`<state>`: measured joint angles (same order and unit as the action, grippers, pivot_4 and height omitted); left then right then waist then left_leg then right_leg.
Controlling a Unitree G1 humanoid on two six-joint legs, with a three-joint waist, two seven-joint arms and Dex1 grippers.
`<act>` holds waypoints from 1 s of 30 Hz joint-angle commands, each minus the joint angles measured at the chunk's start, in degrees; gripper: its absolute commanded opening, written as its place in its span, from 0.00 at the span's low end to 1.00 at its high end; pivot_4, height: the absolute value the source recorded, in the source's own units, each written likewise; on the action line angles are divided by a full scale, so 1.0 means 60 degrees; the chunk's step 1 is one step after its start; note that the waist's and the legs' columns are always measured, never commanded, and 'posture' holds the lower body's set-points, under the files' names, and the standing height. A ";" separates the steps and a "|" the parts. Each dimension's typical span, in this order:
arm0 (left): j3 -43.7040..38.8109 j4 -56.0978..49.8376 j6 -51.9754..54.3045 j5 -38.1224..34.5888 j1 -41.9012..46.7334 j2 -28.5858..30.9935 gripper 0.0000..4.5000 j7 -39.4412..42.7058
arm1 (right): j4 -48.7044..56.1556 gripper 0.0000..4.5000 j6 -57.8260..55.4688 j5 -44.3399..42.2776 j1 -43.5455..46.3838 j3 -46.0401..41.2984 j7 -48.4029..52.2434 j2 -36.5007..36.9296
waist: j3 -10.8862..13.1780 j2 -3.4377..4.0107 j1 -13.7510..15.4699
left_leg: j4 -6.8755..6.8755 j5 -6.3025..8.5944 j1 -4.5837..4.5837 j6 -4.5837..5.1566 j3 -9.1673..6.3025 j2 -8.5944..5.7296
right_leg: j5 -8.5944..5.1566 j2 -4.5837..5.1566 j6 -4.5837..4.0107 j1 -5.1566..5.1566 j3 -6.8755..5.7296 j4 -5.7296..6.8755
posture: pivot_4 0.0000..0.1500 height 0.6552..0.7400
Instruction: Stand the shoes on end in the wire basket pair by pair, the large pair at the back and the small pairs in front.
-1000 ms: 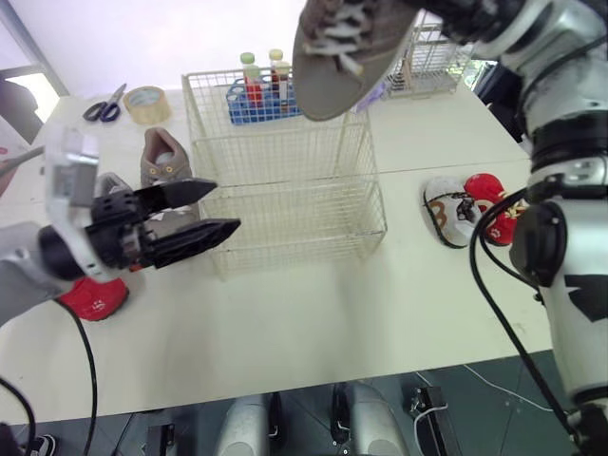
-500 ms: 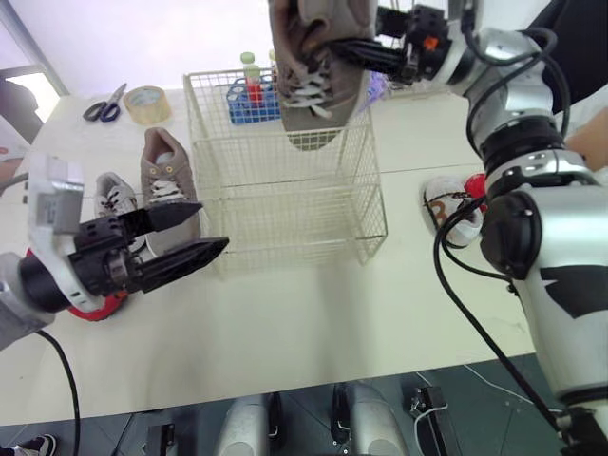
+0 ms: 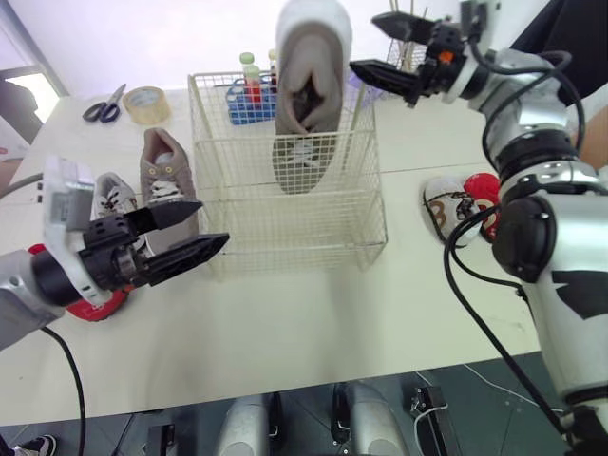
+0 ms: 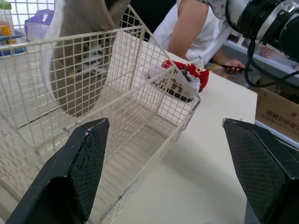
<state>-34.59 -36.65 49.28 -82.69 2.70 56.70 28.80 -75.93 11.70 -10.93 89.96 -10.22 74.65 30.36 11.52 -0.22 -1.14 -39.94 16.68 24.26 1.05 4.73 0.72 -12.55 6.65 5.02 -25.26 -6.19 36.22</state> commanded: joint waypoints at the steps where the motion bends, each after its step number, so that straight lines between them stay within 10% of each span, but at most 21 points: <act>1: 0.0208 0.0136 -0.0290 0.0286 0.0261 -0.0030 0.90 0.0153 | 0.0755 0.99 0.0007 -0.0341 0.0132 -0.0397 0.0055 0.0090 | 0.0000 0.0000 0.0001 | 0.0000 -0.0001 0.0000 -0.0001 -0.0001 0.0001 | 0.0000 -0.0002 0.0000 0.0000 0.0000 0.0001 | 1.00 1.00; 21: -0.1117 0.3252 -0.0345 0.1000 0.1295 0.0680 0.95 0.0062 | 0.6478 1.00 -0.1878 -0.1743 -0.1087 -0.0703 -0.1633 0.0801 | 0.0000 0.0003 0.0030 | 0.0000 -0.0001 -0.0004 -0.0001 0.0001 0.0002 | 0.0001 -0.0001 0.0000 0.0001 -0.0004 0.0003 | 1.00 1.00; 30: 0.0033 0.8178 0.0092 0.3426 0.3032 0.1833 0.95 0.1239 | 1.2148 1.00 -0.7941 -0.5472 -0.2555 0.1039 0.0656 0.0791 | -0.0017 -0.0008 0.0059 | 0.0030 -0.0003 -0.0023 -0.0005 0.0013 0.0022 | -0.0001 -0.0025 -0.0002 0.0008 -0.0003 0.0005 | 1.00 1.00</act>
<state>-35.54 9.29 48.71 -62.83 18.81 66.83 32.69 -6.80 -31.51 -40.09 75.42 -4.70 75.70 33.82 11.42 -0.26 -0.78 -39.78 16.67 24.13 1.04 4.81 0.83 -12.54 6.53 5.02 -25.18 -6.21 36.24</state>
